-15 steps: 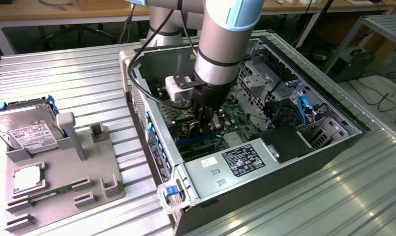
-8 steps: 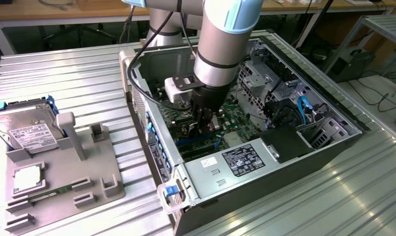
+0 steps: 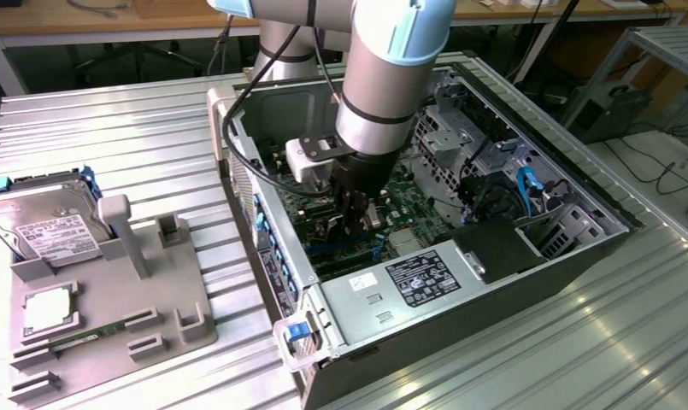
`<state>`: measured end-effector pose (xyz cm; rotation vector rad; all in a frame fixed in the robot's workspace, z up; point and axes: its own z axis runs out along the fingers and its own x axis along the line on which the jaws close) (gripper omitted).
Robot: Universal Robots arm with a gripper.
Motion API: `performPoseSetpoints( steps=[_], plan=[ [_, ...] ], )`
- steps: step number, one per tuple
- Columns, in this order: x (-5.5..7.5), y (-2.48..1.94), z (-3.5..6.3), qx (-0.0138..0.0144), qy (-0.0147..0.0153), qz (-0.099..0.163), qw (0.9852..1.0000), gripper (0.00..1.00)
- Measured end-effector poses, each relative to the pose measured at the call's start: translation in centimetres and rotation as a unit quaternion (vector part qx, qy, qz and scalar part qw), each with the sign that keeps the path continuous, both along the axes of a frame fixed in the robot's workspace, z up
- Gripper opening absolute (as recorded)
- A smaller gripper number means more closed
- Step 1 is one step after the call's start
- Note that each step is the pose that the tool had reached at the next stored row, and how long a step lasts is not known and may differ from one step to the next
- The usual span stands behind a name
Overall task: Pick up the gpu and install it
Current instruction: 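Insert the gpu into the slot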
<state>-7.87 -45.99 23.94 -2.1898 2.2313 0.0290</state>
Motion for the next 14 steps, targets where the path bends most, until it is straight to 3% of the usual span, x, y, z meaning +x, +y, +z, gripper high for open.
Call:
performPoseSetpoints(
  steps=[7,14],
  plan=[
    [0.0,-0.02,-0.93,-0.0009,0.0005,0.0,1.0,0.27],
    [0.0,0.01,-1.05,0.0004,0.0,0.0,1.0,0.27]
  ],
)
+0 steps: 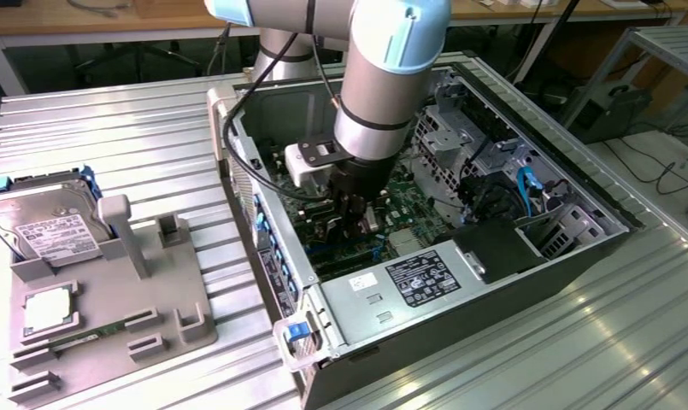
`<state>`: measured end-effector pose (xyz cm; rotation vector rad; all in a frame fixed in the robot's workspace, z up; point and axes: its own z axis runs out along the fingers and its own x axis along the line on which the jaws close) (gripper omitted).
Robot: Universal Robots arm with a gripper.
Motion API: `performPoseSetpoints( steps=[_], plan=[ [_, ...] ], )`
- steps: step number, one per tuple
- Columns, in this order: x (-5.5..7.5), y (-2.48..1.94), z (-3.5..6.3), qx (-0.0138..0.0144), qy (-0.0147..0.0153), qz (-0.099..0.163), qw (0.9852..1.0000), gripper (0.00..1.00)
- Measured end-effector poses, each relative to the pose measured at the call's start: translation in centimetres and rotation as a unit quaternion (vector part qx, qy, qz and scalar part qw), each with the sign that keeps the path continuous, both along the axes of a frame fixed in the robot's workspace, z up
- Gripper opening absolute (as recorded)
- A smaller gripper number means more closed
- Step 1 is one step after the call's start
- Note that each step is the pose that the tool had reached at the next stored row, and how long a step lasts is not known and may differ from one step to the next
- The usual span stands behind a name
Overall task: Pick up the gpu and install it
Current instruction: 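Insert the gpu into the slot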
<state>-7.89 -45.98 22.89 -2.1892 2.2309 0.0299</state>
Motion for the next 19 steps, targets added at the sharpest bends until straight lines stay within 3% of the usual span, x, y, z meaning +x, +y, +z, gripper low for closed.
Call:
performPoseSetpoints(
  steps=[1,3,4,9,16,19],
  plan=[
    [0.0,0.03,-0.13,0.0014,-0.001,0.0,1.0,0.28],
    [0.0,0.07,0.09,-0.0006,-0.0009,0.0,1.0,0.34],
    [0.0,0.12,0.47,-0.0004,-0.0033,0.0,1.0,0.41],
    [0.0,0.41,2.31,-0.0006,-0.0101,0.0,0.9999,0.41],
    [0.0,1.0,5.44,-0.0018,-0.0163,0.0,0.9999,0.41],
    [0.0,1.01,5.6,-0.0031,-0.0172,0.0,0.9998,0.41]
  ],
)
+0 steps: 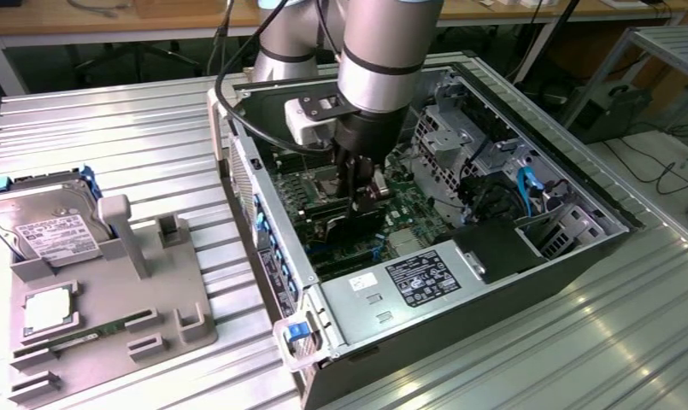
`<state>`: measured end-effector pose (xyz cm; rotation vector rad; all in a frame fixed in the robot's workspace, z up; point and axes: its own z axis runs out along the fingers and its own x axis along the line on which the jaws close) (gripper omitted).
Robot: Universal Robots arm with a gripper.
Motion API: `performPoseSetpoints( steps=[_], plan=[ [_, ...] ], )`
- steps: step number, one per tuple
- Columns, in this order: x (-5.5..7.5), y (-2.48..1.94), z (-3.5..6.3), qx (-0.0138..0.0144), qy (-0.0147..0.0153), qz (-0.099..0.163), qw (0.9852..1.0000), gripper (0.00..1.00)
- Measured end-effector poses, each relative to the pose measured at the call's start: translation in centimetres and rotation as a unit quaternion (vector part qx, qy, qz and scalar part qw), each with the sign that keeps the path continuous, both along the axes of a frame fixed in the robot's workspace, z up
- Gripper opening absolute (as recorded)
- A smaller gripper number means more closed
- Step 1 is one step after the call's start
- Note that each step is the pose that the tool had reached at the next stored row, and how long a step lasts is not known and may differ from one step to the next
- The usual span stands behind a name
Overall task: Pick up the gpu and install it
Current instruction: 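Insert the gpu into the slot, then press down on the gpu until it lock into place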
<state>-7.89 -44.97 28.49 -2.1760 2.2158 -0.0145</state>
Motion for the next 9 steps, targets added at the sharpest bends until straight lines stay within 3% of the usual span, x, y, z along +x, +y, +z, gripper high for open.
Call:
performPoseSetpoints(
  steps=[3,6,9],
  plan=[
    [-0.01,0.0,0.01,-0.0001,0.0,0.0,1.0,0.39],
    [-0.01,0.0,0.01,-0.0001,0.0,0.0,1.0,0.2],
    [-0.01,0.0,0.01,-0.0001,0.0,0.0,1.0,0.14]
  ],
)
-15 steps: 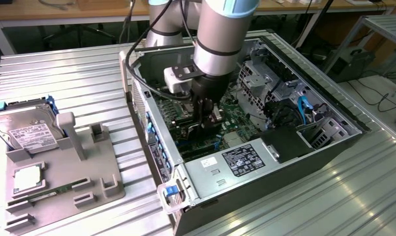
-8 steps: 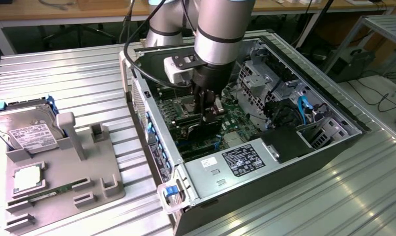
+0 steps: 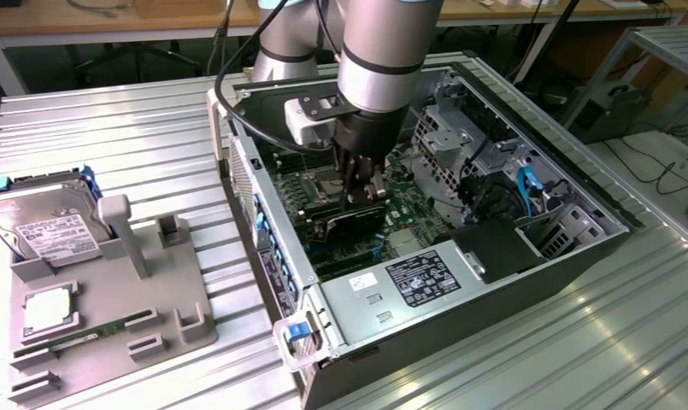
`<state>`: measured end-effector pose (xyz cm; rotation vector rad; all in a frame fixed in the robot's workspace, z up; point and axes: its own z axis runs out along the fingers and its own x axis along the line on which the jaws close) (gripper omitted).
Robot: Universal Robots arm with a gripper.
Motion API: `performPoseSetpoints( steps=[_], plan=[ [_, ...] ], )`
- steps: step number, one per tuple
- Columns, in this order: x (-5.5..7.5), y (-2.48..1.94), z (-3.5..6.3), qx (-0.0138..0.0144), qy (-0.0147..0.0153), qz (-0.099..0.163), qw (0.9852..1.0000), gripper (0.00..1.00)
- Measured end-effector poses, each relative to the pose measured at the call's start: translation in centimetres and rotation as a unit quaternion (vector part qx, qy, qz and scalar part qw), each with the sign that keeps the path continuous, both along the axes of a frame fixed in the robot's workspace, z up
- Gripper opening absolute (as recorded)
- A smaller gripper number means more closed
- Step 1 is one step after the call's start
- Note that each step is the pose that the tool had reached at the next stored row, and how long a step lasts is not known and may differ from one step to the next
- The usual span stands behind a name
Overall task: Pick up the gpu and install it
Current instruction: 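Press down on the gpu until it lock into place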
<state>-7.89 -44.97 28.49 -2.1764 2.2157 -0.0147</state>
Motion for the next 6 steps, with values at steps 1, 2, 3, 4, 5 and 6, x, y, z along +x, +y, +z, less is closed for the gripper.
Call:
performPoseSetpoints(
  steps=[1,2,3,4,5,6],
  plan=[
    [0.0,0.0,0.0,0.0,0.0,0.0,1.0,0.11],
    [0.0,0.0,0.0,0.0,0.0,0.0,1.0,0.11],
    [0.0,0.0,0.0,0.0,0.0,0.0,1.0,0.11],
    [0.0,0.0,0.0,0.0,0.0,0.0,1.0,0.11],
    [0.0,0.0,0.0,0.0,0.0,0.0,1.0,0.11],
    [0.0,0.0,0.0,0.0,0.0,0.0,1.0,0.11]
  ],
)
